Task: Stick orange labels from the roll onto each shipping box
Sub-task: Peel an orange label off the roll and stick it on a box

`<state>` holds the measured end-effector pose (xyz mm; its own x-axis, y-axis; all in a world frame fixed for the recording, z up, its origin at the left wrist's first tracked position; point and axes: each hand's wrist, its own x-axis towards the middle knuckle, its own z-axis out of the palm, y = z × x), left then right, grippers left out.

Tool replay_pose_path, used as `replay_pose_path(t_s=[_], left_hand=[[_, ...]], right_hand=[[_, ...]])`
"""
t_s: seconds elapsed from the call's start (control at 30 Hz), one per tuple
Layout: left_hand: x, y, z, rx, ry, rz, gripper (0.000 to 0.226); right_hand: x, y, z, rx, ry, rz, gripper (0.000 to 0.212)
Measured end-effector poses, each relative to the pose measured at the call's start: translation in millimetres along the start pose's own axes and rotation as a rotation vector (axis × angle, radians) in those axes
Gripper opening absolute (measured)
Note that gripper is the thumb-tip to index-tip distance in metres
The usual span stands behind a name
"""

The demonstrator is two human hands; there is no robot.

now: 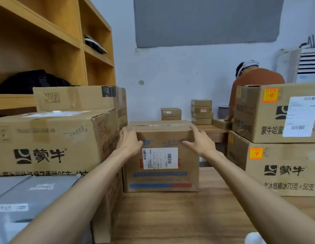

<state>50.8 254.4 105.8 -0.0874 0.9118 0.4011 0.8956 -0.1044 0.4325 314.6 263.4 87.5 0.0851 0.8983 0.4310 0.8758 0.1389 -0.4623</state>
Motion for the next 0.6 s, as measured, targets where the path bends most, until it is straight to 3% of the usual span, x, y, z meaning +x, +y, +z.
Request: replay_pose_path(t_s=[0.1,0.33,0.6], left_hand=[[5,-3,11,0.019,-0.036,-0.041,0.066],[3,2,20,0.059,-0.029,-0.083,0.057],[-19,19,25,-0.025,-0.086,-0.013,0.057]], right_hand=[[5,9,11,0.054,-0.040,-0.005,0.070],[5,23,17,0.122,0.040,0.007,0.068],[-15,52,-8,0.207,0.104,0.039,0.067]])
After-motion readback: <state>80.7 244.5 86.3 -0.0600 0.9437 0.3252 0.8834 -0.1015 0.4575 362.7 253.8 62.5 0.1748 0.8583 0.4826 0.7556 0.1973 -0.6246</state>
